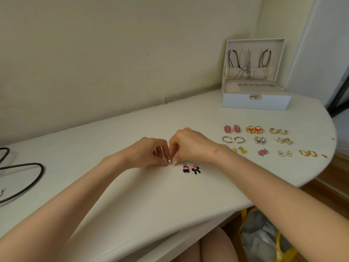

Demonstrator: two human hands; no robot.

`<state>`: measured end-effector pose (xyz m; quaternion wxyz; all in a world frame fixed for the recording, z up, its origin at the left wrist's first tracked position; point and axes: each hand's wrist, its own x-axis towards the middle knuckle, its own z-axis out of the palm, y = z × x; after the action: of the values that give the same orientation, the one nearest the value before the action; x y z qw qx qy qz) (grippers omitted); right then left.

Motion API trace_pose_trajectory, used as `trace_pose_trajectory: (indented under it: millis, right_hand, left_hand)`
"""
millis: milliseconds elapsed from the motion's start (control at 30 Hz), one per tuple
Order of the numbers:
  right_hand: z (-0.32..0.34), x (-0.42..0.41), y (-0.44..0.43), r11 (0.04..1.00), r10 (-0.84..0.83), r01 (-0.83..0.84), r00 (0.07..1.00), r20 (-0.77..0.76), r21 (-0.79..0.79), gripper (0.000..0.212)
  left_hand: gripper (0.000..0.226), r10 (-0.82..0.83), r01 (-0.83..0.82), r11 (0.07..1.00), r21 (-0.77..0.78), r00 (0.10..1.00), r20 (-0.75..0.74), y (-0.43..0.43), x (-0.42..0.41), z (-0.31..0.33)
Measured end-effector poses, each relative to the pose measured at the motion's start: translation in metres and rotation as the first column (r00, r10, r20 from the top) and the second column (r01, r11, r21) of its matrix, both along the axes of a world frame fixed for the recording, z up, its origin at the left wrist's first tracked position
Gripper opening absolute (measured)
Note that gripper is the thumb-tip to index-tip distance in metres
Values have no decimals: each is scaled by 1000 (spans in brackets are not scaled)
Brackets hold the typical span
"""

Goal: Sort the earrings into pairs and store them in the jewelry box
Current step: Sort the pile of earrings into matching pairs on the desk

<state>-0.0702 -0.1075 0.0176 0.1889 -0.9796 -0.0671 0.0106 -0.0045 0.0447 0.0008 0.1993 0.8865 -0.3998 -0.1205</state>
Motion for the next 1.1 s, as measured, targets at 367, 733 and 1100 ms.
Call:
trace_pose_trajectory:
  millis: [367,733,1100]
  right_hand:
    - [2,3,-4,998,-34,32,998,56,52,19]
    - [10,2,-22,995,-89,83,990,110,59,19]
    - [5,4,-3,991,-67,53,992,111,122,12]
  left_hand:
    - [21,36,-35,999,-39,999,32,8,3,3]
    - [12,67,-64,997,-44,996,65,22,5,12]
    - [11,144,-143,990,-13,986,90,49,10,23]
